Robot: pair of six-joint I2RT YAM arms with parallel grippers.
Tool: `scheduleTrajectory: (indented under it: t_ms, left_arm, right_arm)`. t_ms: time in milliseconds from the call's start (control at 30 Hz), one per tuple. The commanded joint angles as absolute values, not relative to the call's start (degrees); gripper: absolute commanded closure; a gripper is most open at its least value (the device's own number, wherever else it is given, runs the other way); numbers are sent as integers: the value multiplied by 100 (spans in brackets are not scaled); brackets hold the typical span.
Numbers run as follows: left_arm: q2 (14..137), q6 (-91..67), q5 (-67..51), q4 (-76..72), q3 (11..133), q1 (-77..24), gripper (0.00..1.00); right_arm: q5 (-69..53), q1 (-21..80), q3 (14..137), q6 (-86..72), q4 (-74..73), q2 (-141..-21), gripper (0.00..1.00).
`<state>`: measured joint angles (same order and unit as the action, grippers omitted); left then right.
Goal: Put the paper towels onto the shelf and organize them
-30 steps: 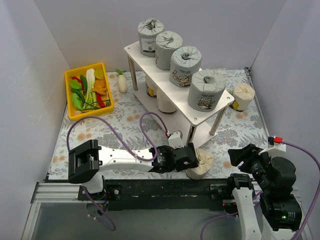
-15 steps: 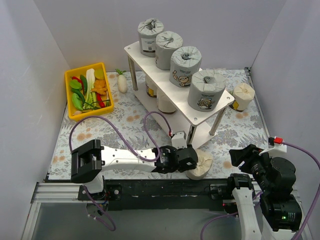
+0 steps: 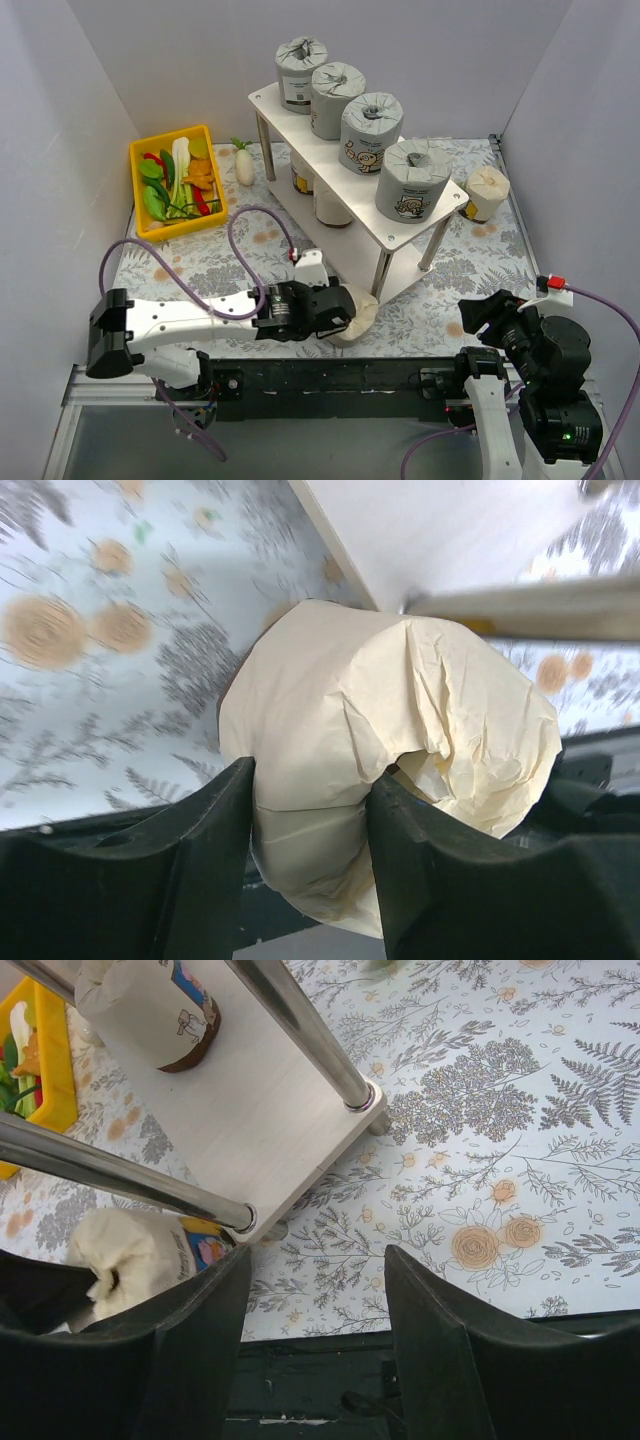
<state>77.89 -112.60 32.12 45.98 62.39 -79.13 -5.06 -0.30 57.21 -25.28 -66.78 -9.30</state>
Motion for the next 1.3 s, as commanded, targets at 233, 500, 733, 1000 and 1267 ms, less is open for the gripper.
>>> scheduleTrajectory:
  t_ms: [233, 500, 733, 1000, 1267]
  left_arm:
    - [7207, -9968, 3375, 4324, 6495, -6312, 59]
    - [7453, -9221, 3051, 3473, 6723, -5301, 59]
    - [8164, -9237, 2568, 2980, 7251, -5168, 58]
    - [8499, -9492, 2338, 2497, 7242, -5177, 58]
    - [8762, -9501, 2434, 1934, 7207, -5168, 50]
  right_arm:
    - [-536, -9, 5651, -2487, -6460, -800, 37]
    - [-404, -9, 5862, -2382, -6504, -896, 36]
    - [-422, -9, 5906, -2417, -6521, -896, 36]
    - [-351, -9, 6100, -2382, -6530, -967, 36]
    - [-431, -9, 6003, -2514, -6478, -949, 37]
